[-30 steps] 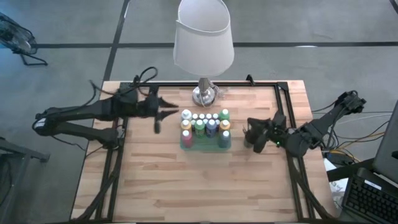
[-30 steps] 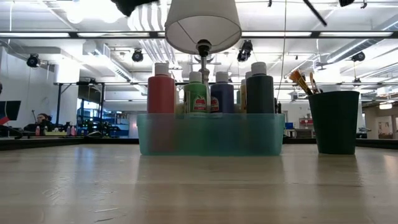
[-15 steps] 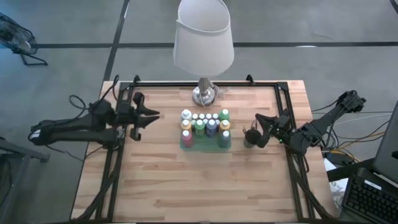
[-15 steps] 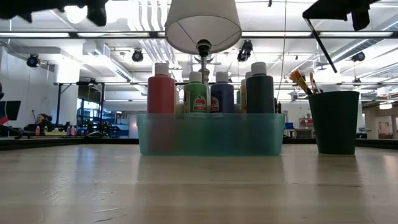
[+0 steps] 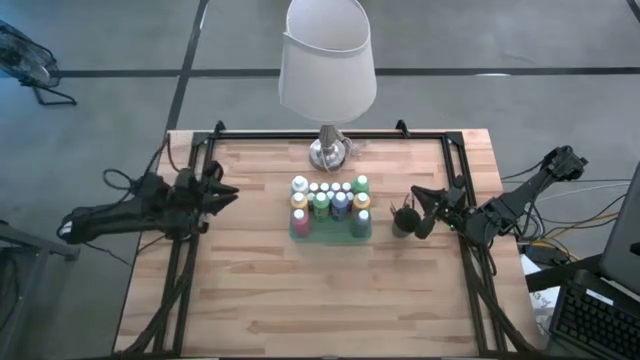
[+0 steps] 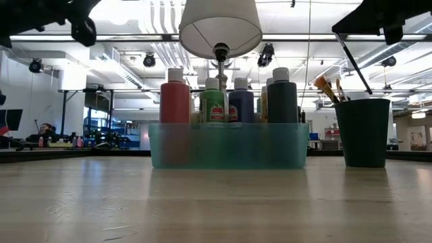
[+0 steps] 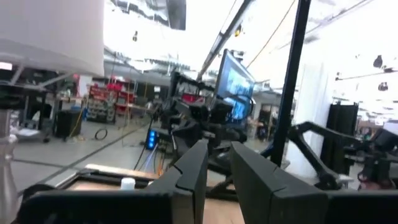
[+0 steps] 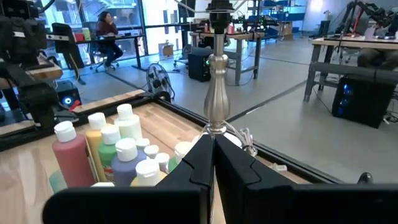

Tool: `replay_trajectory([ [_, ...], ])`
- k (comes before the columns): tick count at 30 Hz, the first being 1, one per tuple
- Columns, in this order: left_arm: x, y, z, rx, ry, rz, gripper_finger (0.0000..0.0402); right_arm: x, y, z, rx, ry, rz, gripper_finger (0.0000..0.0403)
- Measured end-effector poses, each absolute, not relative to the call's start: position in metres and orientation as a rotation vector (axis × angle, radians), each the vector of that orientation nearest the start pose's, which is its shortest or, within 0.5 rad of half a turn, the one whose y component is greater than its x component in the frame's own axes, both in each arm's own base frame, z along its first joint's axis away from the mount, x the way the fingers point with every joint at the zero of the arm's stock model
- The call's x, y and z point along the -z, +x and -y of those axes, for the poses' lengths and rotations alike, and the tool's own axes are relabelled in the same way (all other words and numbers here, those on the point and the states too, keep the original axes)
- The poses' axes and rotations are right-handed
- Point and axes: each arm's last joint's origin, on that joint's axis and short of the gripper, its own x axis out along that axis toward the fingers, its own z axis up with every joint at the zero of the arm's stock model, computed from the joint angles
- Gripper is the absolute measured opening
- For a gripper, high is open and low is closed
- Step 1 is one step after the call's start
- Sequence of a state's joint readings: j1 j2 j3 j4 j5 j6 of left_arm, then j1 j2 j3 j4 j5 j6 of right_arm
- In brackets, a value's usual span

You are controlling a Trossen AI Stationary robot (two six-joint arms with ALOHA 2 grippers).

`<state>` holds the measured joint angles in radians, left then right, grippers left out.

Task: Pick & Place Paint Supplies
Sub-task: Put the black paint brush into the black cup

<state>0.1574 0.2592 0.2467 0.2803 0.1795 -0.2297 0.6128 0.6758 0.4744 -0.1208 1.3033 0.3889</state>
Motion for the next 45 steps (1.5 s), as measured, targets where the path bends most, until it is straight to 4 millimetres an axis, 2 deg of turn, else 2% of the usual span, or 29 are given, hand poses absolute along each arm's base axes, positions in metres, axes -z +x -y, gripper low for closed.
replay_trajectory([
  [8, -0.228, 0.104, -0.011, 0.035, -0.094, 0.211, 0.0076, -0.252, 0.129, -0.056, 0.705, 0.086, -0.064, 0.0008],
  [11, -0.215, 0.106, -0.012, 0.028, -0.077, 0.141, 0.0076, -0.25, 0.128, -0.056, 0.705, 0.085, -0.066, 0.0008],
  [17, -0.191, 0.109, -0.015, -0.079, 0.004, 0.035, 0.0076, -0.246, 0.128, -0.056, 0.703, 0.078, -0.072, 0.0008],
  [24, -0.175, 0.11, -0.016, -0.104, -0.023, -0.004, 0.0076, -0.235, 0.128, -0.056, 0.686, 0.07, -0.092, 0.0008],
  [29, -0.171, 0.11, -0.016, -0.104, -0.052, -0.019, 0.0076, -0.225, 0.127, -0.056, 0.687, 0.064, -0.102, 0.0008],
  [37, -0.169, 0.11, -0.016, -0.104, -0.054, -0.035, 0.0076, -0.195, 0.126, -0.055, 0.677, 0.12, -0.048, 0.0008],
  [45, -0.169, 0.11, -0.016, -0.104, -0.054, -0.036, 0.0076, -0.17, 0.121, -0.051, 0.649, 0.101, -0.06, 0.0008],
])
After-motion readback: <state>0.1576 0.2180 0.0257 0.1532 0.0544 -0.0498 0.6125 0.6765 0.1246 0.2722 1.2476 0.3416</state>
